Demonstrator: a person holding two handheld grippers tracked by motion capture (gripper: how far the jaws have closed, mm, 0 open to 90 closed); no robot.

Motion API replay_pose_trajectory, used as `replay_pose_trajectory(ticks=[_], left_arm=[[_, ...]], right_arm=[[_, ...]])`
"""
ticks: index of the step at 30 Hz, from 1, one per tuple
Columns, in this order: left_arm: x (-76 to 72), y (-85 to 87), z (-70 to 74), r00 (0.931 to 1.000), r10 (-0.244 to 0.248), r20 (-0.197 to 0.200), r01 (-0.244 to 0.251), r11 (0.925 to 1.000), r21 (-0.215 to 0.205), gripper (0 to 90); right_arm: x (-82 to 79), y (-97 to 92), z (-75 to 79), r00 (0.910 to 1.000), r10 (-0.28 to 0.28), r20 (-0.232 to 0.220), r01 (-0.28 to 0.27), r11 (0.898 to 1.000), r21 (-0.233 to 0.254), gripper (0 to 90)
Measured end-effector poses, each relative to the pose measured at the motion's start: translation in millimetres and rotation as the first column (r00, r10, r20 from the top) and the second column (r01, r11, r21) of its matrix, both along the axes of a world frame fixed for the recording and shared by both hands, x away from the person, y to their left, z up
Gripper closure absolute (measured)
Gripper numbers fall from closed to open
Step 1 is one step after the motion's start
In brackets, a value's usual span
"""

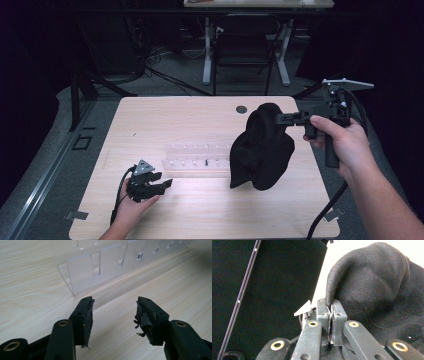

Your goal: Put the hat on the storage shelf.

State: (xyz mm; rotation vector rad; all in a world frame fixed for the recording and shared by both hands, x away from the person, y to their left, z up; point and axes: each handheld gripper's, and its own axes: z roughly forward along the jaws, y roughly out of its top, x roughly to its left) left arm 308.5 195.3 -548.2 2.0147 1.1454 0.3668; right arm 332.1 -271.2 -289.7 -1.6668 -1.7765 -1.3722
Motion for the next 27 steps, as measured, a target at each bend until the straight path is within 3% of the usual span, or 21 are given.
replay_pose_trajectory(ticks=[4,8,12,13,27], left_arm=[[0.9,1.6,0.8,0.9996,-0.021,-0.019,0.021,0.9998,-0.003,47.2],[0.2,-0.1,-0.2,1.0,-0.001,-0.001,0.001,1.0,0.001,47.3],[0.4,0.0,-0.3,1.0,-0.001,-0.002,0.001,1.0,0.001,47.3],[1.0,1.3,0.5,0.9996,-0.022,-0.02,0.022,0.9998,-0.003,47.3],[2.2,1.5,-1.1,0.9998,-0.009,-0.016,0.009,0.9999,-0.006,47.2]], right_arm=[[3.4,0.5,5.2,0.9999,-0.007,0.009,0.007,1.0,-0.004,87.6],[7.3,2.1,8.2,0.9996,-0.027,0.012,0.027,1.0,-0.001,87.6],[12.0,2.4,10.6,0.9995,-0.028,0.017,0.028,1.0,-0.012,87.6],[13.0,2.8,11.1,0.9994,-0.032,0.017,0.032,0.999,-0.012,87.6],[33.3,15.9,14.5,0.9987,-0.045,0.023,0.046,0.999,-0.026,87.6]])
